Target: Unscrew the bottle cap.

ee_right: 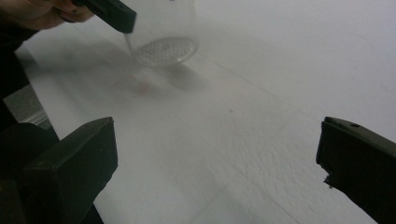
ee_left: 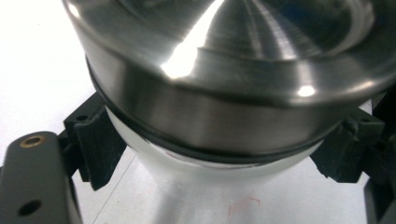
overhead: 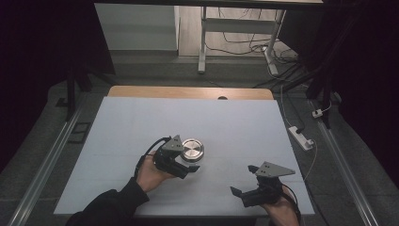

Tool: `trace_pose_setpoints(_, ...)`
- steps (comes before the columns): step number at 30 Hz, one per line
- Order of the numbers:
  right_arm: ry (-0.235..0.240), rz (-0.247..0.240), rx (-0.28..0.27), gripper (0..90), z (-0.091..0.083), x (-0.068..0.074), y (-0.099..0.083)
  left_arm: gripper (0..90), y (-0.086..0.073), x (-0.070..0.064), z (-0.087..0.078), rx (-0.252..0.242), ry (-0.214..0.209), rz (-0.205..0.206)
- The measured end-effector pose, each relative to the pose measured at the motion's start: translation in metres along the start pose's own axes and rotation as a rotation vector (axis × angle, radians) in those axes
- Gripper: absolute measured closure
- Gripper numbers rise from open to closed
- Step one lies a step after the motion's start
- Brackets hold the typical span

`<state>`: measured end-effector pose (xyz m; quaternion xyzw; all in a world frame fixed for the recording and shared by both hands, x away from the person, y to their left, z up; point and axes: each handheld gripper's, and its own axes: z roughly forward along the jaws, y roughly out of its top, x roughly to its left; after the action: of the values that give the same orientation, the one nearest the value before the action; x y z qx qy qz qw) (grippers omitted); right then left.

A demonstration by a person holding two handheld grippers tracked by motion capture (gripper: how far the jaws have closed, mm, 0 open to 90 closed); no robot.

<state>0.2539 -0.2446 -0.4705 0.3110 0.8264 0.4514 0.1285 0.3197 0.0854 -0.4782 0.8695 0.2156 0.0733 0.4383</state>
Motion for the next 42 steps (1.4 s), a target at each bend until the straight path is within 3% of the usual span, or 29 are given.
trace_pose_setpoints(10,0.08,-0.032,-0.014,0.0,0.018,0.012,0.024,15.7,0.0,0.0,0.0,-0.003,-0.002,0.0)
trace_pose_setpoints(12,0.108,-0.035,0.021,0.0,0.024,0.015,0.03,15.7,0.0,0.0,0.0,-0.005,-0.005,0.001)
trace_pose_setpoints(17,0.107,-0.075,0.051,0.0,0.036,0.022,0.043,15.6,0.001,-0.001,-0.001,-0.007,-0.005,0.004)
trace_pose_setpoints(22,0.109,-0.096,0.045,0.0,0.046,0.028,0.058,15.6,0.0,-0.001,0.0,-0.004,-0.002,0.0)
trace_pose_setpoints(30,0.116,-0.08,0.035,0.0,0.063,0.032,0.078,15.7,0.0,-0.001,-0.001,-0.001,-0.003,0.003)
trace_pose_setpoints(35,0.095,-0.095,0.001,0.0,0.076,0.036,0.091,15.7,0.0,-0.001,0.0,0.004,-0.003,0.004)
trace_pose_setpoints(42,0.083,-0.113,-0.007,0.3,0.095,0.041,0.103,15.6,0.001,-0.002,0.001,0.009,-0.004,0.006)
